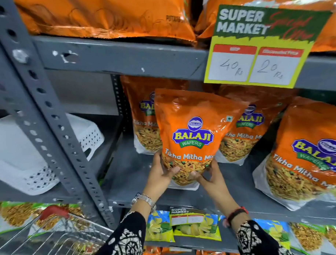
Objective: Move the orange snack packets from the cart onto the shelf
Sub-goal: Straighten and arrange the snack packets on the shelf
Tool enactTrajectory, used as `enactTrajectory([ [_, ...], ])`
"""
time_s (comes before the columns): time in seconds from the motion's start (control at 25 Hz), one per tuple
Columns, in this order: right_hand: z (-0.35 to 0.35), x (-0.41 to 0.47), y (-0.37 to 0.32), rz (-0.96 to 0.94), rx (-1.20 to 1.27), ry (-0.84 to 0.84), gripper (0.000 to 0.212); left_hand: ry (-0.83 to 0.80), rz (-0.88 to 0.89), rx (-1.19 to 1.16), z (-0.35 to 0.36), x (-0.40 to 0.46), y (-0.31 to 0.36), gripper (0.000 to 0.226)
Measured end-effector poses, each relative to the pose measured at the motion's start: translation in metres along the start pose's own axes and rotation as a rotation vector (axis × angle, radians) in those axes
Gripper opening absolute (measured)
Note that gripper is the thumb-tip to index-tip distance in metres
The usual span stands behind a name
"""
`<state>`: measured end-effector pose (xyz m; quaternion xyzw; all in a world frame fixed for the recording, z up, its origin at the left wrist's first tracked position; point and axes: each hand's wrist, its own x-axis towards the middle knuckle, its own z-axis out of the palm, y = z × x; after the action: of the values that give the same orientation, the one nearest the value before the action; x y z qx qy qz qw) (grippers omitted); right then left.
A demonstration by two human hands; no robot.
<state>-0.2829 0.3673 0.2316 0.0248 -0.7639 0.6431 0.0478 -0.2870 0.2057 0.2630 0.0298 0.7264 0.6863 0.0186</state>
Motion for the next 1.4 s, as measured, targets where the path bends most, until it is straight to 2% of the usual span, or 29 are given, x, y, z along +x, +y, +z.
enactTrajectory([
  [0.2,0.055,0.006,-0.016,-0.026,-0.017,-0.056,0.052,0.163,0.012,0.02,-0.056,-0.008,-0.015,0.059],
  [0.32,0.08,0.006,-0.022,-0.021,-0.032,-0.054,0.064,0.235,0.021,0.005,-0.075,-0.012,-0.018,0.064],
  [0.56,0.085,0.009,-0.018,-0.001,-0.092,-0.064,0.082,0.232,0.034,0.072,-0.084,-0.011,-0.028,0.071],
  [0.8,0.086,0.011,-0.012,0.021,-0.108,-0.028,0.069,0.244,0.011,0.111,-0.081,-0.007,-0.029,0.073],
  [1.08,0.069,0.008,-0.011,0.023,-0.118,-0.072,0.073,0.293,0.038,0.06,-0.066,-0.014,-0.031,0.086],
  [1.24,0.018,-0.005,-0.01,0.01,-0.048,0.089,0.063,0.541,0.081,0.071,-0.04,-0.028,-0.025,0.086],
  [1.32,-0.017,-0.009,-0.008,-0.008,-0.02,0.234,0.053,0.678,0.222,0.131,-0.018,-0.037,-0.018,0.081],
  [1.4,-0.054,-0.012,-0.007,-0.027,-0.021,0.352,0.049,0.703,0.364,0.188,0.022,-0.044,-0.007,0.068],
])
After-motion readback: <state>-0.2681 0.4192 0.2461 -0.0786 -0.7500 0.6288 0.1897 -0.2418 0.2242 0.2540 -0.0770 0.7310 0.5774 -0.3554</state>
